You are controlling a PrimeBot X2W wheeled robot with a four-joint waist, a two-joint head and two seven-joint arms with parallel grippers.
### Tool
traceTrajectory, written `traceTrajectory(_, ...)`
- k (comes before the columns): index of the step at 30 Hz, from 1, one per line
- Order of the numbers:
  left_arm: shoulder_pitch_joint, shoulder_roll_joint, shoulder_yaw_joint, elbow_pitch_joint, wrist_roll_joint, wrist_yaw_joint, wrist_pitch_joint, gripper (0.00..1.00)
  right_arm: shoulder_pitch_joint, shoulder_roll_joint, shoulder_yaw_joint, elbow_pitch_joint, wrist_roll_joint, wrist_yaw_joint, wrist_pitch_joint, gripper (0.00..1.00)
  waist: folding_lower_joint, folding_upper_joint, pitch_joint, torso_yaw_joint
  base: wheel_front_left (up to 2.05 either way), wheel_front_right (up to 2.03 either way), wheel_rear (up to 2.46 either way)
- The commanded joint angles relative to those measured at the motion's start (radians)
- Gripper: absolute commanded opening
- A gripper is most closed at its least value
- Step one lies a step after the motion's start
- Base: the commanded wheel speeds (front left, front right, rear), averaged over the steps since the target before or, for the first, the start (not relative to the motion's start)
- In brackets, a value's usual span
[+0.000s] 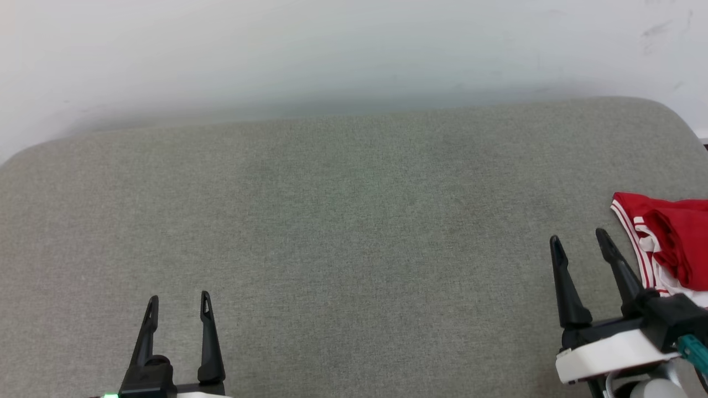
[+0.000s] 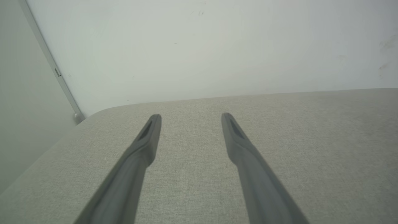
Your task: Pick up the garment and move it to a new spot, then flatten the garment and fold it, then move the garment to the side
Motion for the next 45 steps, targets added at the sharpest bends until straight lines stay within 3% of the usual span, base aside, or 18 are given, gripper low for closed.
traceTrajectory(1, 0.011, -0.004, 0.002, 0.002, -0.002, -0.008, -0.002, 1.00, 0.025, 0.009, -0.003, -0.011, -0.006, -0.001, -0.001, 1.00, 0.0002, 0.0000, -0.010, 0.002, 0.00, 0.00, 0.00)
traceTrajectory(18, 0.051, -0.024, 0.015, 0.032, -0.005, -0.051, -0.002, 1.00, 0.135, 0.057, -0.032, -0.042, -0.005, -0.001, -0.001, 1.00, 0.0002, 0.0000, -0.043, 0.015, 0.00, 0.00, 0.00)
traceTrajectory(19, 0.043, -0.022, 0.013, 0.034, -0.006, -0.050, 0.000, 0.00, 0.125, 0.051, -0.030, -0.033, -0.002, 0.000, 0.000, 0.00, 0.0002, 0.0000, -0.043, 0.016, 0.00, 0.00, 0.00)
traceTrajectory(23, 0.045, -0.025, 0.010, 0.067, -0.020, -0.051, 0.006, 0.00, 0.132, 0.052, -0.025, 0.000, 0.011, 0.000, 0.002, 0.00, 0.0002, 0.0000, -0.043, 0.016, 0.00, 0.00, 0.00)
traceTrajectory(45, -0.048, -0.002, 0.021, 0.146, -0.485, -0.120, 0.084, 0.00, 0.077, 0.038, -0.034, 0.044, 0.447, 0.000, 0.087, 0.00, 0.0002, 0.0000, -0.046, 0.021, 0.00, 0.00, 0.00)
